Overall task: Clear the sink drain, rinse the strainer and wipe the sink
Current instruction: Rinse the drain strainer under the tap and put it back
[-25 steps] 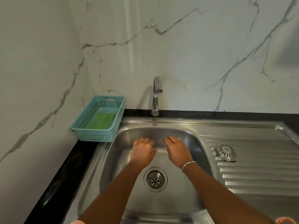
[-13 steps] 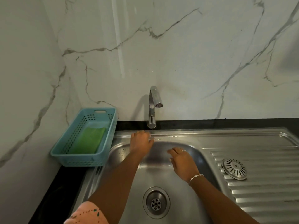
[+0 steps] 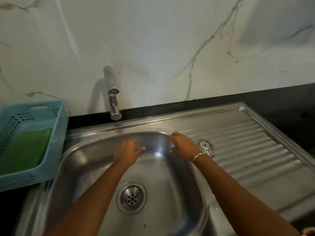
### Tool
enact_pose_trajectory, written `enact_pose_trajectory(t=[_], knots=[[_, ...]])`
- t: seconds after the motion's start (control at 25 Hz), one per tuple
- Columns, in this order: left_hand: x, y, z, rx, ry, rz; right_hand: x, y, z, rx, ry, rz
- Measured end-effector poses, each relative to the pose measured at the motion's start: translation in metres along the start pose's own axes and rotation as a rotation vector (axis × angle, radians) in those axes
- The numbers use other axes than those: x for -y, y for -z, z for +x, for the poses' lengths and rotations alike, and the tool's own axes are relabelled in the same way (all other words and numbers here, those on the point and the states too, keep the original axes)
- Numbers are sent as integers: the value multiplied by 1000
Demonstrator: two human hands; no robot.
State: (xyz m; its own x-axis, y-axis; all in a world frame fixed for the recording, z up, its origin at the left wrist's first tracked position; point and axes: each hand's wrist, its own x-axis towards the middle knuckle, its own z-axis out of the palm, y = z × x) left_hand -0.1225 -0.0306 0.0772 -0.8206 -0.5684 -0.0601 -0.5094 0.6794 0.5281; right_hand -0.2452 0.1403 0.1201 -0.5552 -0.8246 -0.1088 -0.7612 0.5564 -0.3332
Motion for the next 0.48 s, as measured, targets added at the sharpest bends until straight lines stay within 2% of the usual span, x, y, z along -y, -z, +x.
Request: enact_pose_trajectory(t=[0.08,0.16,0.28,0.48], knots=[[-29,-14,-8,120,-14,-200,-21,16,-15,-63,-111,202],[-61,-23,-13,246,26,-515,-41,32,-26,-152,-263,408],[-106,-31,-17,471,168,-875,-75,45,-37,-189,-469,519],[-146,-44,-13,620,310,-1074,-108,48,-46,-181,-736,656]])
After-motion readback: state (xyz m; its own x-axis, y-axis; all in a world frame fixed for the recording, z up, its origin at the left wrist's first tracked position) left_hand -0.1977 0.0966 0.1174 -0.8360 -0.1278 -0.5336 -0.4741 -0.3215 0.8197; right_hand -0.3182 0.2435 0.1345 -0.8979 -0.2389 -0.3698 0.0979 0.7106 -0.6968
